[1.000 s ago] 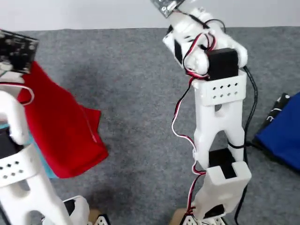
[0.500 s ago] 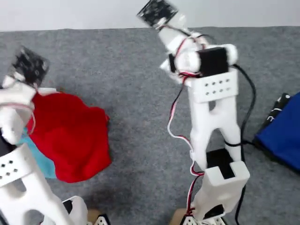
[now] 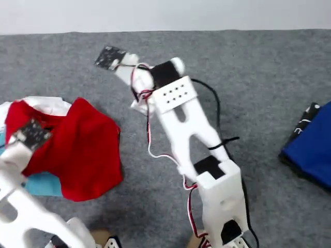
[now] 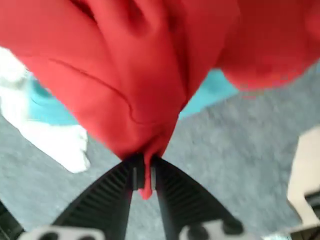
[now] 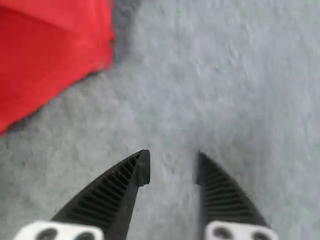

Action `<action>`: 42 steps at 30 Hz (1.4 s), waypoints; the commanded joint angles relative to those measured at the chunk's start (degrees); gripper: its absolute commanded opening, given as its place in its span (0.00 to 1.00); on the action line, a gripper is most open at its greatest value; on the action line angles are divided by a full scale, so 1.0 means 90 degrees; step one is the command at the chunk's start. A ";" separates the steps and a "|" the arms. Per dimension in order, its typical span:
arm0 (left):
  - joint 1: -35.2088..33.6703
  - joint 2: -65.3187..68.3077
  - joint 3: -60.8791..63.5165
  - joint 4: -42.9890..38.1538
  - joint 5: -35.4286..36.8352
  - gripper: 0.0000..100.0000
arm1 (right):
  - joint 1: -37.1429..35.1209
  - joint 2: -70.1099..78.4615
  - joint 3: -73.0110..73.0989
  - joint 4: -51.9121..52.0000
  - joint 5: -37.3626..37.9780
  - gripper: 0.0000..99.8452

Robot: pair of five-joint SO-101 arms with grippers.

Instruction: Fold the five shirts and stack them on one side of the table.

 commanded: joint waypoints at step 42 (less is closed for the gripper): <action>-0.1514 -0.0059 0.1919 -0.1231 -0.1690 0.00 | -0.2427 0.2115 -0.0049 -0.3092 0.4874 0.30</action>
